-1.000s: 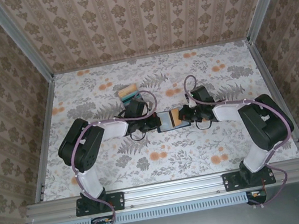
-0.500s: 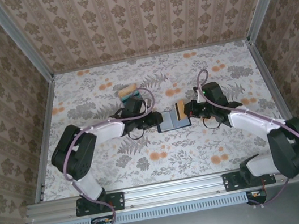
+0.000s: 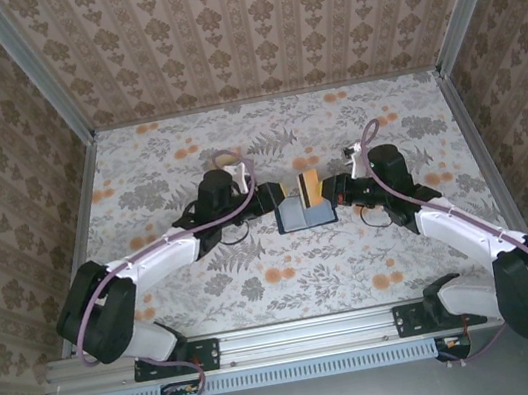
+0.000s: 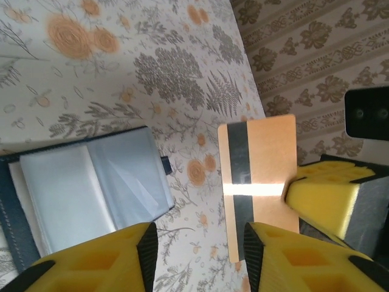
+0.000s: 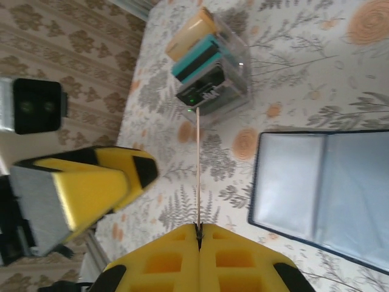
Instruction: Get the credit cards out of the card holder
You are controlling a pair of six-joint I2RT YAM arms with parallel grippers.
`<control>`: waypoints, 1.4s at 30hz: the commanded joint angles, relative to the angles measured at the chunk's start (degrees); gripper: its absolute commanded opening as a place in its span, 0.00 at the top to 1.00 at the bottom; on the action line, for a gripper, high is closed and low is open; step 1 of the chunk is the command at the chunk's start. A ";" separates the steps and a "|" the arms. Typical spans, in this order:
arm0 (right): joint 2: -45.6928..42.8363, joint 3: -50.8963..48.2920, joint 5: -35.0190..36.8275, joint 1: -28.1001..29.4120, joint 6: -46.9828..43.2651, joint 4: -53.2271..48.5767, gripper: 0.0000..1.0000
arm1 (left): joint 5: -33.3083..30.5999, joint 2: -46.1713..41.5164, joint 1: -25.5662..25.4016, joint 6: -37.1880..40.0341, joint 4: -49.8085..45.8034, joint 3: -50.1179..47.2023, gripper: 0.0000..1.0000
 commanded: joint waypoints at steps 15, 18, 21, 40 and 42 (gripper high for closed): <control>-0.19 -1.21 -6.85 1.02 4.50 10.50 1.00 | 5.17 3.25 -1.18 -6.25 14.31 0.15 0.73; 0.49 -1.20 -7.47 1.15 4.88 11.29 1.00 | 5.78 3.55 -1.32 -6.78 15.08 0.18 0.74; 1.13 -1.12 -7.67 1.21 4.60 11.32 1.00 | 6.38 3.61 -1.31 -7.81 17.37 -0.28 0.78; 0.11 -0.59 -0.71 1.18 -2.22 1.43 0.08 | 4.31 -3.20 -0.89 0.93 4.84 0.23 1.00; -1.28 -0.76 0.98 1.18 -3.61 -0.49 0.03 | 1.74 -5.14 -0.62 6.34 -3.90 2.07 1.00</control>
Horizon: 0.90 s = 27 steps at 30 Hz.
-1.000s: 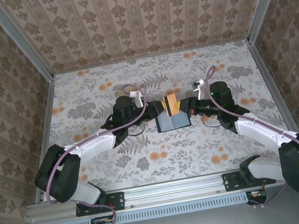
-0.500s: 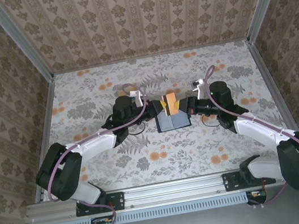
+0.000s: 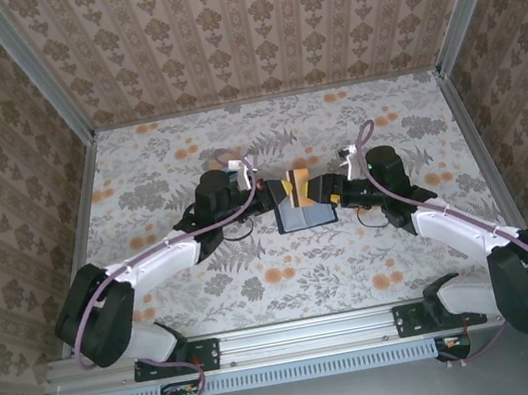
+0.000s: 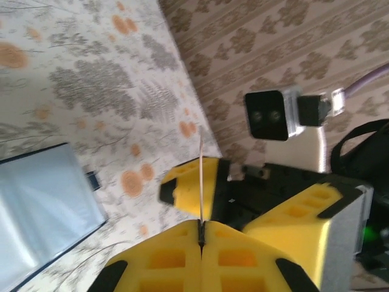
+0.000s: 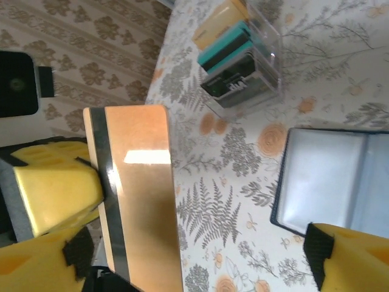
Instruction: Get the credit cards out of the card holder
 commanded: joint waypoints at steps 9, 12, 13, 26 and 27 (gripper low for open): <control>-6.60 -1.79 8.67 0.16 -6.50 -6.78 0.00 | -26.87 -9.13 1.15 35.46 -46.12 14.51 1.00; -7.90 -2.92 9.64 0.30 -6.65 -5.94 0.00 | -32.34 -9.53 1.31 46.50 -48.14 15.96 1.00; -8.50 -3.34 9.97 0.41 -6.69 -5.64 0.00 | -34.38 -9.67 1.32 50.51 -47.62 15.92 1.00; -11.02 -4.46 11.14 1.85 -6.76 -5.32 0.00 | -46.34 1.51 5.41 89.45 -46.42 26.84 1.00; -10.95 -4.47 11.14 1.80 -6.75 -5.45 0.00 | -46.95 3.00 5.57 91.52 -46.39 27.72 1.00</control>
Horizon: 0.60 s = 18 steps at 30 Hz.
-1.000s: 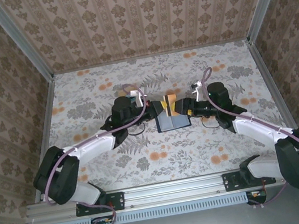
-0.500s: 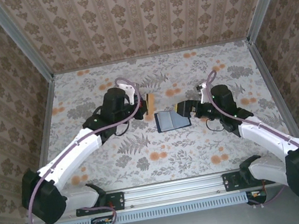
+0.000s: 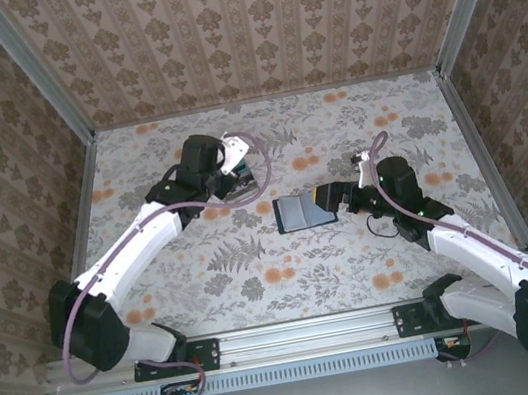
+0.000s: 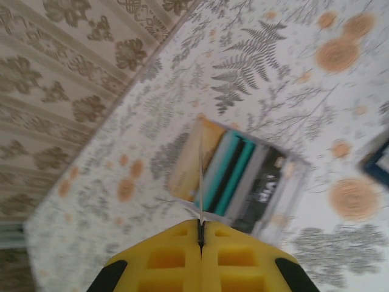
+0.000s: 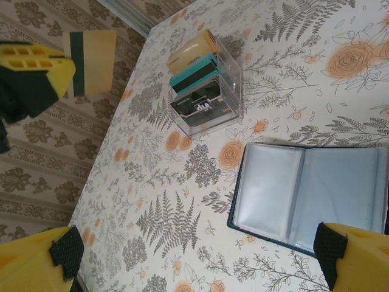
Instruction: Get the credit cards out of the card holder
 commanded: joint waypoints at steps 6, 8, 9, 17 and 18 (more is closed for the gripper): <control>-0.15 -0.49 0.97 0.44 -0.74 -0.27 0.00 | -2.98 10.57 2.34 20.00 3.03 6.20 1.00; 0.02 -0.53 1.13 0.41 -0.83 -0.41 0.00 | -3.65 13.20 2.48 21.54 4.04 7.37 1.00; 0.14 -0.45 1.29 0.38 -0.83 -0.45 0.00 | -3.93 14.46 2.56 22.14 4.02 7.94 1.00; 1.37 -0.18 1.44 0.38 -1.03 -0.54 0.00 | -3.88 21.57 4.51 23.82 5.04 11.73 1.00; 1.37 -0.17 1.47 0.39 -1.05 -0.58 0.00 | -3.79 22.13 4.83 23.60 5.06 12.07 1.00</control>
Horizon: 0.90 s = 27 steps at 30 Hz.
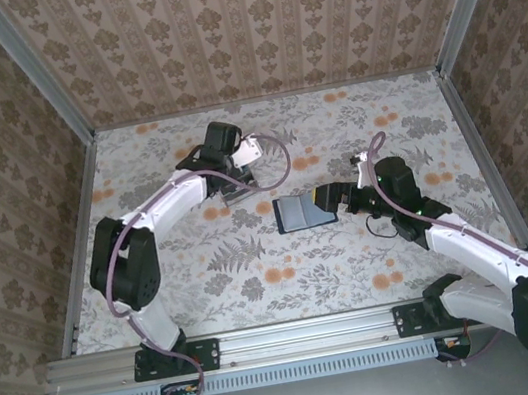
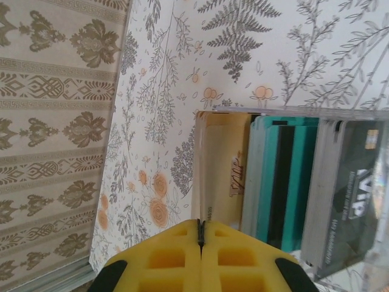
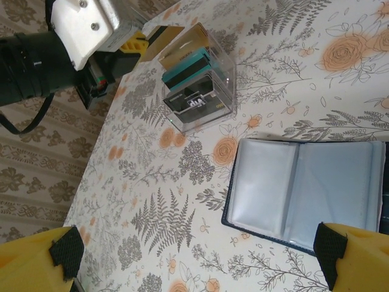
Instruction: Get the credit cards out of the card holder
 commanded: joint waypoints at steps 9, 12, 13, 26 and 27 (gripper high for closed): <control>0.35 0.09 1.39 0.36 -1.07 -0.93 0.00 | 1.80 3.83 2.19 0.19 -0.75 4.26 1.00; 0.46 0.11 1.30 0.32 -1.03 -0.91 0.00 | 1.30 3.28 2.19 0.21 -0.53 4.23 1.00; 0.45 0.18 1.21 0.32 -1.02 -0.93 0.00 | 1.06 3.03 2.19 0.13 -0.32 4.10 1.00; 0.61 0.02 0.91 0.32 -0.74 -0.84 0.00 | 5.38 -1.82 0.61 -2.04 -3.80 1.37 1.00; 0.70 0.02 0.94 0.34 -0.74 -0.85 0.00 | 5.26 -1.49 0.61 -2.00 -3.72 1.21 1.00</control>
